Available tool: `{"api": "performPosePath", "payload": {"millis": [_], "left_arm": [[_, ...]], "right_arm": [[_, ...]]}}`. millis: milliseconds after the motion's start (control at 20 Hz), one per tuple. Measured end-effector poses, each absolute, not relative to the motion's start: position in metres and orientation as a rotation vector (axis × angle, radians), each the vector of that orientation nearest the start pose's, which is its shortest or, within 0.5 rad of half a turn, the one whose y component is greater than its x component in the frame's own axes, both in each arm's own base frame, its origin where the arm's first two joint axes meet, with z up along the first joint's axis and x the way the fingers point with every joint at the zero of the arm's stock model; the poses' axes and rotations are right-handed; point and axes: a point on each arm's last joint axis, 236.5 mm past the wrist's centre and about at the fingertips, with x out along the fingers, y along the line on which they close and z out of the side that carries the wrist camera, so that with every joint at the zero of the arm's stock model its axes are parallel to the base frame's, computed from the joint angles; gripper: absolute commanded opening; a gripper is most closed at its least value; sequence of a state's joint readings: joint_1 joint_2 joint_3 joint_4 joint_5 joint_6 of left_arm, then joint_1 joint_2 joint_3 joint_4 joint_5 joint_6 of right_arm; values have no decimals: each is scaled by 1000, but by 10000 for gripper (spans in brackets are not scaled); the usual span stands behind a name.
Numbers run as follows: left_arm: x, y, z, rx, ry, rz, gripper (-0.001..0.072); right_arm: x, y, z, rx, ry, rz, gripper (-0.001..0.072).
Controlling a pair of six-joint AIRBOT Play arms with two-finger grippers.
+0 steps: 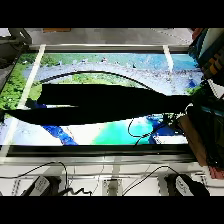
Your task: Fold the clothes and pants, and hang the long-sleeved shirts on hangers.
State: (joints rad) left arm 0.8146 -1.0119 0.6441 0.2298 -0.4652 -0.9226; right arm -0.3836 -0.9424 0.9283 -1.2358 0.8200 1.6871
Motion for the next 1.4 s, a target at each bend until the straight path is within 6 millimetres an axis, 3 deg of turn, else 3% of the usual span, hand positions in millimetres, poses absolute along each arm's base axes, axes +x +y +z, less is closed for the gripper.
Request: {"api": "performPosePath", "payload": {"millis": [200, 450, 500, 550, 600, 650, 750, 900, 1000, 1050, 1100, 1200, 1350, 1400], "left_arm": [[437, 213, 57, -891, 302, 439, 10], [535, 195, 50, -871, 317, 357, 12], [551, 190, 47, -878, 318, 345, 56], [567, 186, 43, -876, 319, 331, 338], [580, 182, 43, -876, 315, 320, 720], [590, 179, 44, -872, 309, 307, 713], [603, 171, 52, -850, 305, 267, 711], [605, 165, 73, -768, 318, 197, 686], [595, 162, 85, -723, 357, 134, 502], [587, 161, 84, -725, 397, 109, 495], [576, 162, 80, -735, 452, 92, 493], [546, 164, 59, -768, 600, 84, 254], [494, 157, 25, -811, 788, 107, 242], [479, 155, 14, -823, 820, 130, 281]], "right_arm": [[431, -101, 69, 799, 630, -300, 21], [479, -122, 47, 940, 516, -360, 22], [490, -125, 44, 945, 491, -368, 72], [501, -128, 42, 944, 467, -375, 269], [512, -132, 42, 937, 432, -383, 475], [520, -132, 40, 930, 416, -385, 556], [532, -133, 43, 907, 384, -382, 561], [539, -130, 51, 846, 386, -357, 560], [538, -125, 57, 800, 403, -334, 560], [537, -122, 61, 778, 414, -321, 560], [535, -119, 63, 740, 429, -306, 560], [531, -115, 68, 677, 453, -278, 559], [526, -108, 68, 606, 496, -243, 559], [524, -106, 67, 592, 509, -236, 559]]}}
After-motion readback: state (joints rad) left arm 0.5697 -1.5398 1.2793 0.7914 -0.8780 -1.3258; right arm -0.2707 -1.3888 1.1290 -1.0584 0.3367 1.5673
